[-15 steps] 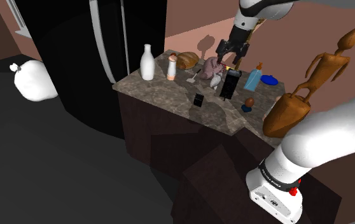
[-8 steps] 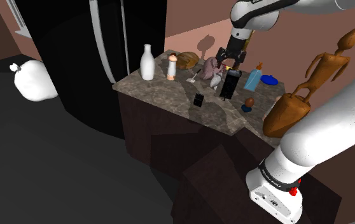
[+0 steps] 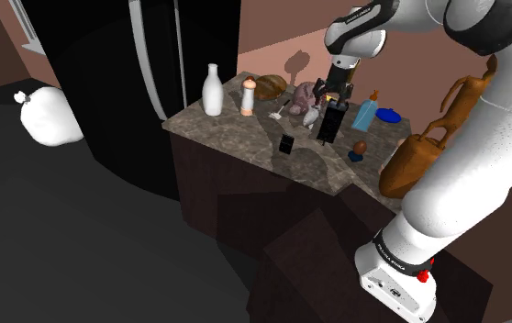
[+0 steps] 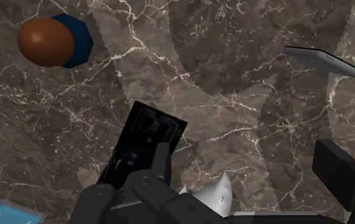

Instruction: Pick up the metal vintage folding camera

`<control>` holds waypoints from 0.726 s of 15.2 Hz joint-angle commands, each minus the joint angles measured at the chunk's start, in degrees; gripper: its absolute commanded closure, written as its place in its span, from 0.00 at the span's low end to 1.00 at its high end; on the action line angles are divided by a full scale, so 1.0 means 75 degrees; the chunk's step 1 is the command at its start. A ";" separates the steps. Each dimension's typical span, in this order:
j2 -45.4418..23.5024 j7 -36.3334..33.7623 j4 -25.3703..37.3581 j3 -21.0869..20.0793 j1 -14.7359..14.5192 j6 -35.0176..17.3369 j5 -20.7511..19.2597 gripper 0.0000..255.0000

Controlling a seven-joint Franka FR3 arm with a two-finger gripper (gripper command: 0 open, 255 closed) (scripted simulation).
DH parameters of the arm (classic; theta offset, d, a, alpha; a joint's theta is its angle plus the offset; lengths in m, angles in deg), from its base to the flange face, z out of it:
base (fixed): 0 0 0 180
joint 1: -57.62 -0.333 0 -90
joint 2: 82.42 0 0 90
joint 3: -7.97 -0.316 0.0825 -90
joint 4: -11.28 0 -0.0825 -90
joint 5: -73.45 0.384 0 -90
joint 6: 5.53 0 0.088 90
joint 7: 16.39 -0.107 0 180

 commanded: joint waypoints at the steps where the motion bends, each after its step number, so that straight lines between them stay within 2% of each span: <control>1: -0.0508 0.0039 0.0243 0.0095 0.0157 -0.0141 0.0165 0.00; 9: -0.2553 0.0048 0.1776 0.0293 0.0919 -0.0154 0.0819 0.00; 11: -0.2796 0.0052 0.1911 0.0284 0.1013 -0.0216 0.0897 0.00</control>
